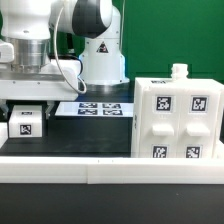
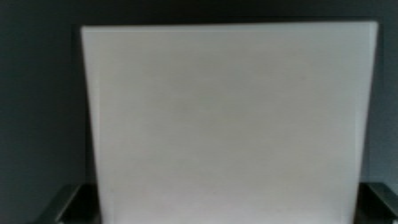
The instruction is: Assemble cabinet
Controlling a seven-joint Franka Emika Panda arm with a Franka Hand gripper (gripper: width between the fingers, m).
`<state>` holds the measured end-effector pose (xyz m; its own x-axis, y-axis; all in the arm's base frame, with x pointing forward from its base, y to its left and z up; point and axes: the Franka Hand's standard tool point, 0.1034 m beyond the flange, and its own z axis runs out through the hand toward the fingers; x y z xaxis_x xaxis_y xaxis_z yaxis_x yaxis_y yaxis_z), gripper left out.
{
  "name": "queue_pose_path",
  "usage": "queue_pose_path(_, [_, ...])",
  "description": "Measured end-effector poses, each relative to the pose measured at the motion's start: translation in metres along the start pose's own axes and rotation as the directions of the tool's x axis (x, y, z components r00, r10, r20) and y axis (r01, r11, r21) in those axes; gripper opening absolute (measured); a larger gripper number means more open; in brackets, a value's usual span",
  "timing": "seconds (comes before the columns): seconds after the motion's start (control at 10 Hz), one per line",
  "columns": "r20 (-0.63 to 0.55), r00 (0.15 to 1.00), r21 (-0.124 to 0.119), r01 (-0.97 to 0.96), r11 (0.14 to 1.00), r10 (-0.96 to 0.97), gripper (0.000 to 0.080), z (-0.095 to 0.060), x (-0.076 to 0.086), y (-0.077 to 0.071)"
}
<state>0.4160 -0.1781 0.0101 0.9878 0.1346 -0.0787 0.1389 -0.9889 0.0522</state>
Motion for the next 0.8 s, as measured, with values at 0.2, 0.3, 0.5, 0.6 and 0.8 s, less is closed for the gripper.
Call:
queue_pose_path(0.2, [0.000,1.000,0.000,0.000,1.000,0.000,0.0564,0.000,0.000,0.000])
queue_pose_path(0.3, [0.000,1.000,0.000,0.000,1.000,0.000,0.0564,0.000,0.000,0.000])
queue_pose_path(0.5, [0.003,1.000,0.004,0.001,1.000,-0.001,0.0564,-0.002,0.000,-0.001])
queue_pose_path(0.6, [0.001,1.000,0.019,0.005,1.000,-0.005,0.0564,-0.018,0.005,-0.007])
queue_pose_path(0.8, [-0.015,1.000,0.052,-0.006,0.999,0.007,0.0565,-0.062,0.016,-0.029])
